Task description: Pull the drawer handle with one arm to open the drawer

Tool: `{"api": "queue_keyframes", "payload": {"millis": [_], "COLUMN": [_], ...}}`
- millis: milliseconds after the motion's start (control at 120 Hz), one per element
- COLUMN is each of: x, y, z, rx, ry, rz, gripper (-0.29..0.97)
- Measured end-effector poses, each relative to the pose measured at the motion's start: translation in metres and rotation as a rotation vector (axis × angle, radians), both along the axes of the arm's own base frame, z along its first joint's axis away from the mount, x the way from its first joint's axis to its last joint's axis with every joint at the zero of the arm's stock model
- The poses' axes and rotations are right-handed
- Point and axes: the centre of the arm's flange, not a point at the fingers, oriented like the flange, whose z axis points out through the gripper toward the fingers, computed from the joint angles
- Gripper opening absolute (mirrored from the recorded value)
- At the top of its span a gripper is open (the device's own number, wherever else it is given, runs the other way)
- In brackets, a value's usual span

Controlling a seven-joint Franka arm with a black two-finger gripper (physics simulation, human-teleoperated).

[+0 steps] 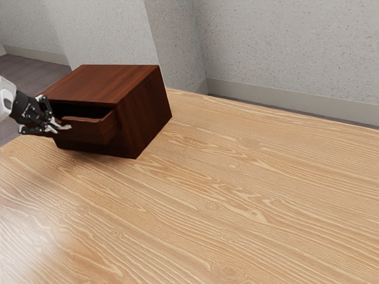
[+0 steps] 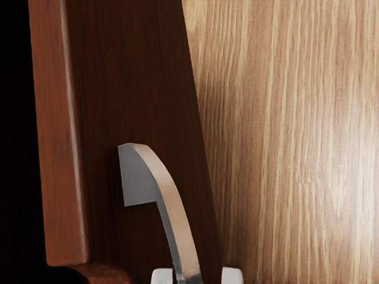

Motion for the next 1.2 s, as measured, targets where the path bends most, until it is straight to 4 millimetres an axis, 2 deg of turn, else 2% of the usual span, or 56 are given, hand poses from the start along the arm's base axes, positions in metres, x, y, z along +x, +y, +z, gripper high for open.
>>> {"api": "queue_keyframes", "payload": {"millis": [67,242,542,808,1033,1200], "x": [-0.007,-0.016,-0.029,-0.051,-0.081,-0.087], "y": [-0.002,-0.009,-0.025,-0.034,-0.045,-0.048], "z": [0.003,-0.006,-0.002,0.002,0.005,0.000], "rx": [0.008,0.010,0.037,0.063,0.082,0.085], "ry": [0.003,0.019,0.026,0.034,0.050,0.051], "rz": [0.004,-0.004,-0.020,-0.016,0.003,0.003], "gripper": [-0.10,-0.09,-0.10,-0.10,-0.09,-0.09]}}
